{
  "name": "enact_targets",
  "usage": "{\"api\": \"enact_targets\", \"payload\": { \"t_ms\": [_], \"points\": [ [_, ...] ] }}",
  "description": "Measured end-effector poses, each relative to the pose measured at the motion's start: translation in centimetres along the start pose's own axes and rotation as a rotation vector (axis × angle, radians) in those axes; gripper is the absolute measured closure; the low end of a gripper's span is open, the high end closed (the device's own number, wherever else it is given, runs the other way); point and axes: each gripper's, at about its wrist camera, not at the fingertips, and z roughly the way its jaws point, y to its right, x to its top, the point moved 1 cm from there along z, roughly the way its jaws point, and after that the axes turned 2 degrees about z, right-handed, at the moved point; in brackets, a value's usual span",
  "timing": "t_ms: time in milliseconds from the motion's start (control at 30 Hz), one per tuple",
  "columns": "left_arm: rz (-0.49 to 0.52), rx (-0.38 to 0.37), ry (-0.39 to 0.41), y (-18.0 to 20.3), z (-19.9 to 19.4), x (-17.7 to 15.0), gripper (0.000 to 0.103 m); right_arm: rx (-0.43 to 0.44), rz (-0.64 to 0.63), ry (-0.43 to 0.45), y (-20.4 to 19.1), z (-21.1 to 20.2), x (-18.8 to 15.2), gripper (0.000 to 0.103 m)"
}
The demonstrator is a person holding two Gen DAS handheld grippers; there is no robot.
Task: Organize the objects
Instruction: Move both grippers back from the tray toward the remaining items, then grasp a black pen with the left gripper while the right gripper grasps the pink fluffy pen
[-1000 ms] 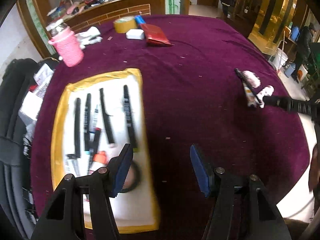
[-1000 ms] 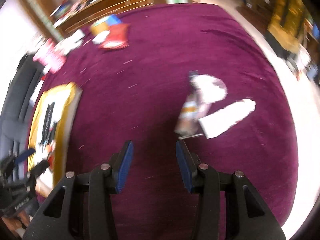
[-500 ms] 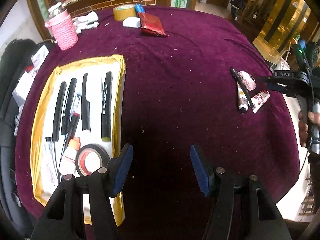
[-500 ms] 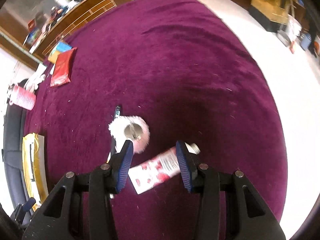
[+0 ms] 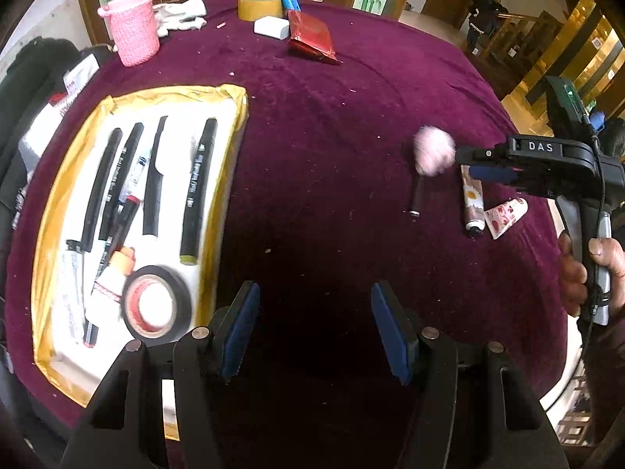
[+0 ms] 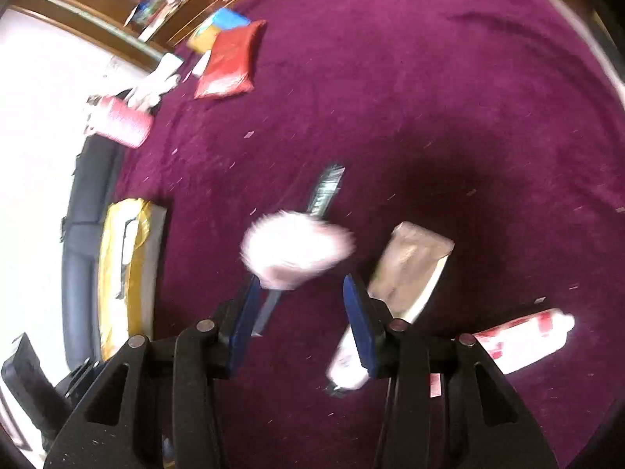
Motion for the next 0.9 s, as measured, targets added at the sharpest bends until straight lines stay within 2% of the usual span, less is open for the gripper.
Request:
{"api": "enact_targets", "payload": {
  "t_ms": [67,167,367,533,667,833,900],
  "points": [
    [-0.005,-0.015,-0.008,0.2,0.3,0.1,0.05,-0.037,0.027,0.017,0.8,-0.3,0.4,0.06],
    [0.006,-0.015,-0.007,0.7,0.5,0.3,0.05,-0.041,0.053,0.015,1.7,-0.4,0.5,0.06],
    [0.006,-0.014,-0.002,0.8,0.4,0.5,0.05,-0.03,0.037,0.033,0.6,-0.3,1.2,0.06],
    [-0.01,-0.008,0.007,0.5,0.2,0.0,0.05,-0.063,0.026,0.038,-0.9,1.5,2.3,0.06],
    [-0.036,-0.001,0.009,0.0,0.1,-0.3,0.05,-0.066,-0.027,0.041,-3.0,2.9,2.8,0.06],
    [-0.063,0.006,0.008,-0.6,0.2,-0.6,0.05,0.006,-0.147,0.008,-6.3,4.4,2.8,0.06],
    [-0.069,0.003,0.004,-0.6,0.3,-0.6,0.05,-0.052,-0.174,0.016,-7.0,4.9,3.0,0.06]
  ]
}}
